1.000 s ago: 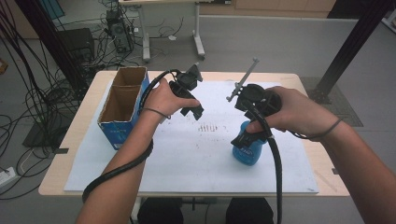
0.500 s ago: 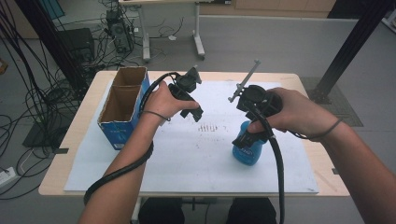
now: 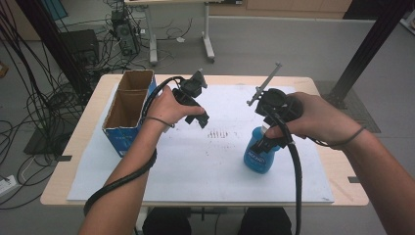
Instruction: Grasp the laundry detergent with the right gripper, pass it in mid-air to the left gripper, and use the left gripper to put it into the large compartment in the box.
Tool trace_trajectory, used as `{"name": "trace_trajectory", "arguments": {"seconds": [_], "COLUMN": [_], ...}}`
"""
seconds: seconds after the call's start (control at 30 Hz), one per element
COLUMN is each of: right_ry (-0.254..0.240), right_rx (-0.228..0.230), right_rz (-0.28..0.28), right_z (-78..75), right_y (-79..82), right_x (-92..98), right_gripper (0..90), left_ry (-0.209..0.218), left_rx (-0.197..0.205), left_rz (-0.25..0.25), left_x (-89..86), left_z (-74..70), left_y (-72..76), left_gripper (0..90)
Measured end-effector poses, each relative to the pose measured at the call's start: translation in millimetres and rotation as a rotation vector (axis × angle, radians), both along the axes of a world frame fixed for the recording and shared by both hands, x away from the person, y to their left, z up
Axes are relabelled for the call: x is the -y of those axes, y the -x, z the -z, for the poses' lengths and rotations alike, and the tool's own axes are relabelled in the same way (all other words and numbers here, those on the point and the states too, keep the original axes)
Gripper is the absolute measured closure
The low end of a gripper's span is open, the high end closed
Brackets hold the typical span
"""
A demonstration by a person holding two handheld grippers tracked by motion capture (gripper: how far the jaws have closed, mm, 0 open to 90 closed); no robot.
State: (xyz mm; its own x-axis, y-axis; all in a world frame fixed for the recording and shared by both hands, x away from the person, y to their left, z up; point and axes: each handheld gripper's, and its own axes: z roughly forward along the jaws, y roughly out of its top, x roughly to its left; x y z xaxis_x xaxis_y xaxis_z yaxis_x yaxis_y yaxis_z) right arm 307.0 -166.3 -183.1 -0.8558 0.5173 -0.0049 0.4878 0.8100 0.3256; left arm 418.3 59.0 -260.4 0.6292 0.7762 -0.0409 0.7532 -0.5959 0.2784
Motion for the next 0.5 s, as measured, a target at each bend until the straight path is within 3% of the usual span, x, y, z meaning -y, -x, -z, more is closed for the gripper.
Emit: {"name": "trace_trajectory", "arguments": {"seconds": [0.5], "right_ry": [-0.003], "right_rx": [-0.001], "right_rz": [0.04], "right_z": [3.2], "right_y": [2.0], "right_x": [23.8], "right_gripper": [7.1], "left_ry": [0.01], "left_rx": [-0.017], "left_rz": [-0.019], "left_x": [-10.5], "left_z": [3.0], "left_y": [3.2], "left_gripper": [9.9]}}
